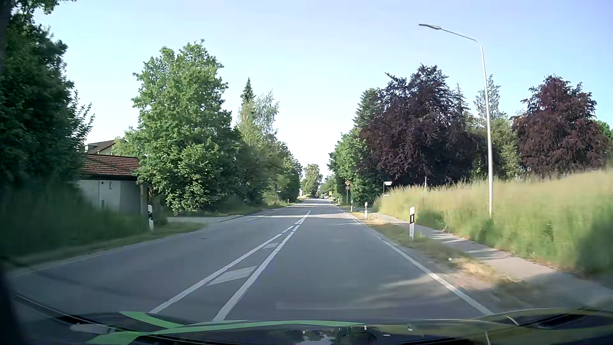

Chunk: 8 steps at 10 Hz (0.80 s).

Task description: Follow the waypoints while adhering to traffic rules and regulations

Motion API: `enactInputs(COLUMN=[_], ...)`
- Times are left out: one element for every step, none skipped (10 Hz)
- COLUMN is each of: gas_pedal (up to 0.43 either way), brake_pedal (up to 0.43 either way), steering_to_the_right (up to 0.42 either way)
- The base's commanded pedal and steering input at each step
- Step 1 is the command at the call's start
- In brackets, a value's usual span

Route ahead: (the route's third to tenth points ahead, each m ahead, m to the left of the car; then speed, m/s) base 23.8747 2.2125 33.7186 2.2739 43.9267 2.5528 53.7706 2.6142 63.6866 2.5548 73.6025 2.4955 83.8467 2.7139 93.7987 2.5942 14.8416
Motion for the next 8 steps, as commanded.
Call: enactInputs(gas_pedal=[0.0, 0.008, 0.059, 0.067, 0.079, 0.079, 0.087, 0.087], brake_pedal=[0.0, 0.0, 0.0, 0.0, 0.0, 0.0, 0.0, 0.0], steering_to_the_right=[-0.002, -0.002, -0.003, -0.003, -0.003, -0.003, -0.003, -0.003])
